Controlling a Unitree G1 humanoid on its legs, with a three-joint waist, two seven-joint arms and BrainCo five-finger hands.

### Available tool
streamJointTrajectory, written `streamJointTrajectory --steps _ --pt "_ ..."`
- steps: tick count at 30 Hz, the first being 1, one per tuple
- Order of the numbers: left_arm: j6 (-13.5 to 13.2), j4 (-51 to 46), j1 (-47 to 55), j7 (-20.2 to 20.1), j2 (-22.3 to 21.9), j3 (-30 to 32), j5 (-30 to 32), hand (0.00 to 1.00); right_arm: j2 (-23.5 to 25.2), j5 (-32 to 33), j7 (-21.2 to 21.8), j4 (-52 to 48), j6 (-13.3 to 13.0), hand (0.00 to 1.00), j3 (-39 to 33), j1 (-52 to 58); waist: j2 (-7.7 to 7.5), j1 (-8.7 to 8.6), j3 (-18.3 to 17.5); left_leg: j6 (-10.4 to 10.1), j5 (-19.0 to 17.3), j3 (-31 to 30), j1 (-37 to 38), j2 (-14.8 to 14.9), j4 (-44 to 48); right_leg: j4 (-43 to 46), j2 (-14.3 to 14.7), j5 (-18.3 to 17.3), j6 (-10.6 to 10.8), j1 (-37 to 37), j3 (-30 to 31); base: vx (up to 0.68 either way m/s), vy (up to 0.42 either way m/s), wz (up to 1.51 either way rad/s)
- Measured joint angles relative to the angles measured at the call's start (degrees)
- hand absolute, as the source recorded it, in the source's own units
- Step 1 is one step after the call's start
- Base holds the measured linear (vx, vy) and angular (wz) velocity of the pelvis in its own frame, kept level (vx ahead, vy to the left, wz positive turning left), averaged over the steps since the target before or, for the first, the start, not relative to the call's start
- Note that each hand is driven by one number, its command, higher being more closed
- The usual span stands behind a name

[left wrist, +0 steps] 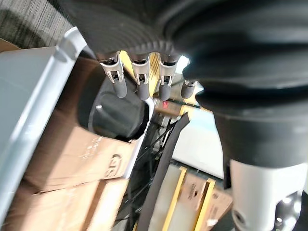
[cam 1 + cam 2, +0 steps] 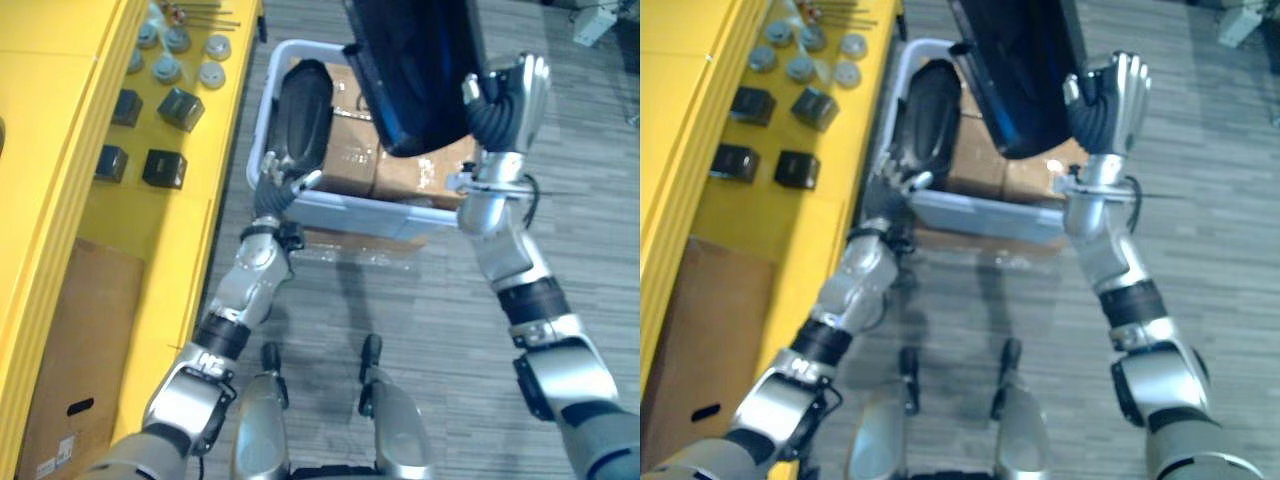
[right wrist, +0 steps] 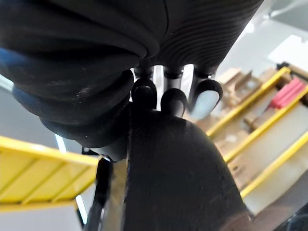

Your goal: Walk over and take plastic housings, then place them on the shelf

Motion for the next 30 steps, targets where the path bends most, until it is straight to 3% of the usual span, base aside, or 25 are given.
streamJointTrajectory --steps 6,9,15,22,30 --pt "-0.7 0.0 -0.9 -0.8 -1.0 -0.4 -2.6 0.00 2.1 -1.2 0.0 0.0 -1.5 1.00 2.6 1.4 -1.02 0.01 -0.6 0.0 0.0 0.0 0.5 0.1 -0.1 -0.8 0.2 0.2 -0.1 0.8 -0.1 0.00 0.005 0.00" --pt "-0.7 0.0 -1.0 -2.6 -1.3 -0.5 -5.2 0.00 3.0 -1.3 0.0 0.0 -2.0 1.00 3.9 1.6 -1.73 -0.02 -1.0 0.0 0.0 0.1 0.5 0.1 -0.1 -1.0 0.2 0.4 0.0 0.9 -0.1 0.00 0.000 0.00" --pt "0.7 0.0 -1.8 -7.2 -1.9 -1.7 -9.6 0.00 3.7 -2.3 1.1 0.1 -2.3 1.00 6.2 1.7 -1.77 0.17 -1.0 -0.1 0.0 0.0 1.3 0.1 -0.5 -1.6 0.2 0.5 0.0 1.8 -0.2 0.00 0.004 0.01" --pt "4.0 0.0 -1.9 -7.2 -2.0 -3.4 -9.1 0.00 3.7 -2.2 1.3 0.1 -2.4 1.00 8.4 1.7 -1.77 0.23 -1.0 -0.2 0.2 -0.1 1.3 0.0 -0.8 -1.7 0.2 0.5 0.0 1.7 -0.3 0.00 0.000 0.00" --pt "3.9 1.0 -1.9 -4.8 -2.0 -4.4 -8.6 0.00 4.7 -2.1 2.5 -0.5 -4.4 1.00 9.7 1.7 -1.76 0.19 -1.0 -0.2 0.2 -0.2 1.3 0.0 -0.6 -1.7 0.2 0.6 0.0 1.9 -0.3 0.00 0.000 0.00"
